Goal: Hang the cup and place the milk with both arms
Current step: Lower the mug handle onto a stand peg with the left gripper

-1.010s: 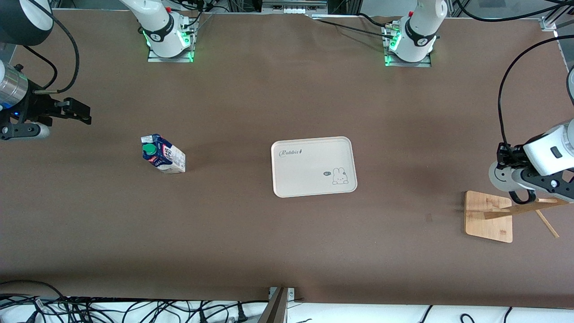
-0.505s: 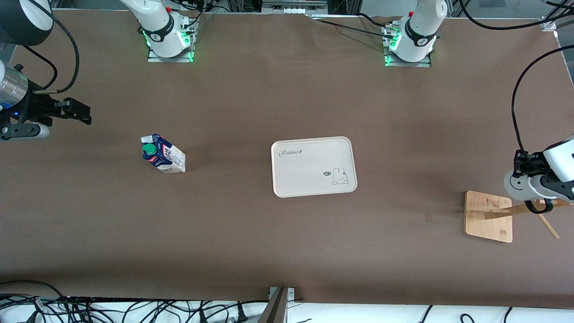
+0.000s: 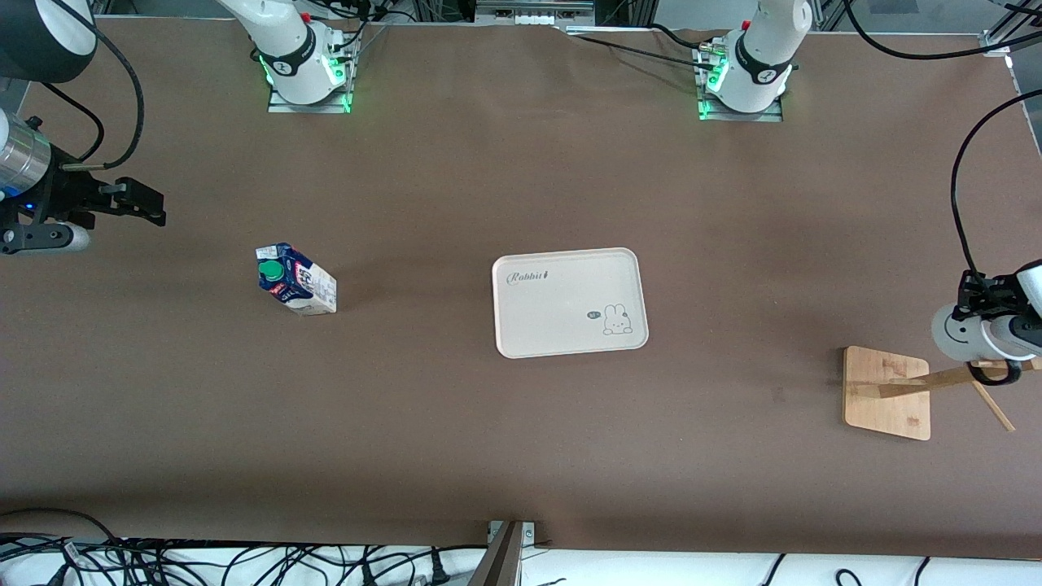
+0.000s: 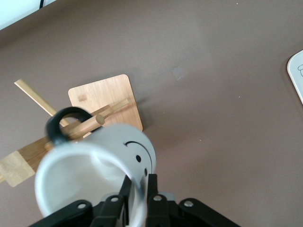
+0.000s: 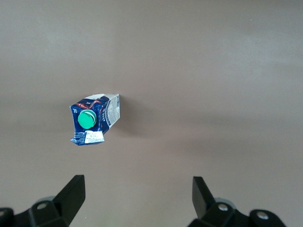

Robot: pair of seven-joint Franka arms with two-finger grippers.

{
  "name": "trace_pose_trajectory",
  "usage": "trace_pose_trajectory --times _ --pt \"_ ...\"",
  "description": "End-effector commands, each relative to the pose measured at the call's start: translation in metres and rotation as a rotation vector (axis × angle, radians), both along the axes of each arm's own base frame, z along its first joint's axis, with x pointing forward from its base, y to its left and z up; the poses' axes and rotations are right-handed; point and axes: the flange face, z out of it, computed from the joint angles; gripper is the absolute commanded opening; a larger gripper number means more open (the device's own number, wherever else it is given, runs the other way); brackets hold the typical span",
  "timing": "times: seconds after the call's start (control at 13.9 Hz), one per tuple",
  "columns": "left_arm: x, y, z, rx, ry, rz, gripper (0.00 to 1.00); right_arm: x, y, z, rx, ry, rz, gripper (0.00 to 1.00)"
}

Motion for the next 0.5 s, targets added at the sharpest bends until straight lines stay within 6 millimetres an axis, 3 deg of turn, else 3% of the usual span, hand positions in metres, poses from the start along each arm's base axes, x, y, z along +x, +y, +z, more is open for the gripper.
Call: trace_pose_trajectory --times 0.0,0.22,0.43 --pt "0.003 0.001 0.008 0.006 -0.013 -0.011 1.0 -0.003 -0.001 0.008 -0.003 -0.01 0.007 1.0" --pt "0.003 -0.012 0.012 0.016 -0.017 -0.005 1.0 -0.003 -0.001 0.008 -0.003 -0.01 0.007 1.0" --pt "-0.006 -0.05 0.029 0.051 0.013 0.031 1.0 -0.003 -0.001 0.008 -0.003 -0.01 0.007 1.0"
